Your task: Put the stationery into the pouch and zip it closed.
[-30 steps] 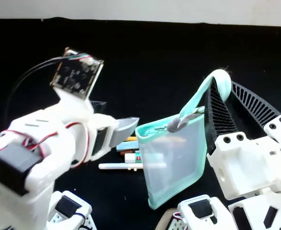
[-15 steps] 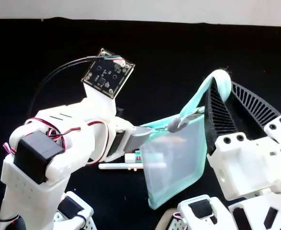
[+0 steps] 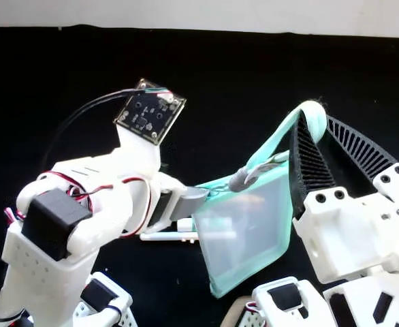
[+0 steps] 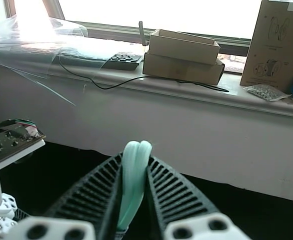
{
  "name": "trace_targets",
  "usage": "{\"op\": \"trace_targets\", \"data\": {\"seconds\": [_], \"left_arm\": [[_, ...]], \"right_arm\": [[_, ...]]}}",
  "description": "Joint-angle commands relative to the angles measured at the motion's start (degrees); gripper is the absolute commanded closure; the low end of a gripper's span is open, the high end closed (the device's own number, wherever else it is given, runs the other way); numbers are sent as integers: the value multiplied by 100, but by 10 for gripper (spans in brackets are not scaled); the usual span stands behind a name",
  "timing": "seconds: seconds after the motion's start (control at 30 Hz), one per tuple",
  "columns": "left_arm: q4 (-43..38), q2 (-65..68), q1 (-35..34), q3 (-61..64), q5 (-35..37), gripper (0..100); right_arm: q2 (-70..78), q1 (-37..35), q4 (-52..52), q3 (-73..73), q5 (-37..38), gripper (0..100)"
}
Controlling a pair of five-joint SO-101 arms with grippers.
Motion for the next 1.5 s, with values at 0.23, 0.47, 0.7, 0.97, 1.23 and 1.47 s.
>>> {"op": "trace_targets", "data": {"seconds": [0.23,0.47,0.7,0.97,1.23,1.47], "left_arm": [[88,57,40,40,-765,986],[88,57,4,-31,-941,994],[88,-207,-4,-127,-941,993],[158,-673,-4,127,-765,798],[158,-796,-4,171,-369,800],[167,-822,40,602,-360,807]], "right_arm": [[-13,57,31,-101,-62,991],[-13,57,31,-110,-62,991],[-22,57,-22,-145,-62,991],[-585,66,-22,-92,-35,991],[-690,66,31,-84,-26,991],[-690,66,31,-75,-26,991]]}}
